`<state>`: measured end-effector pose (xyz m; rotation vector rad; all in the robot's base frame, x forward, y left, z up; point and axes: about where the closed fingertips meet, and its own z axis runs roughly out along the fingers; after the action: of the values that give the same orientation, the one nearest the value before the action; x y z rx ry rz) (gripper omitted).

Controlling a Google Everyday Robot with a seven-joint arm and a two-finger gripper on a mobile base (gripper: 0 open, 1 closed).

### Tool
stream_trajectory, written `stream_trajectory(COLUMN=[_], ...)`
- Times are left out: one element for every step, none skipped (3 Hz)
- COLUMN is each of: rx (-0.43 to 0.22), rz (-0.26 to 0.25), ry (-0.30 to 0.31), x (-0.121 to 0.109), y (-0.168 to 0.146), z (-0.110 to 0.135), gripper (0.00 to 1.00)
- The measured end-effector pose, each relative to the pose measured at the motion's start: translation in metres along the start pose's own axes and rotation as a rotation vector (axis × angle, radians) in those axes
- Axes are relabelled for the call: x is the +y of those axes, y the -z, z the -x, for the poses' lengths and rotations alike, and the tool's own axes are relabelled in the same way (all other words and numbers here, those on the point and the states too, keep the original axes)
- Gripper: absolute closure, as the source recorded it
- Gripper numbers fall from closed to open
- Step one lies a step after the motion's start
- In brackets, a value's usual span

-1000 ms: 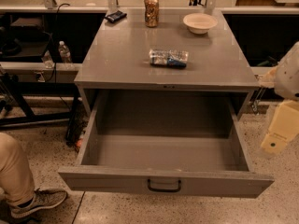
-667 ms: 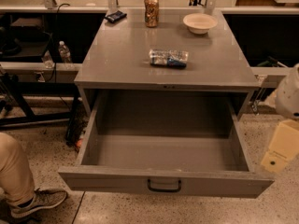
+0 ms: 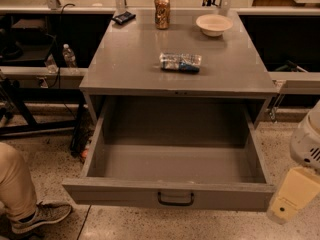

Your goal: Close top drawer

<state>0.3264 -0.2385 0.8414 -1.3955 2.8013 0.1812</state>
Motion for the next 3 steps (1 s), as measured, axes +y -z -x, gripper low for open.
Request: stream_trajectory(rx=[0.003,-0.001,0.006], rz=[0.003,-0.003,0.008], ry=[-0.009,-0.007,0.03], x=[0.001,0.001,0.003], y=[-0.004,-0.003,-0.021], z=[-0.001,0.0,-0.008], gripper=[0.38,0.62,0.84])
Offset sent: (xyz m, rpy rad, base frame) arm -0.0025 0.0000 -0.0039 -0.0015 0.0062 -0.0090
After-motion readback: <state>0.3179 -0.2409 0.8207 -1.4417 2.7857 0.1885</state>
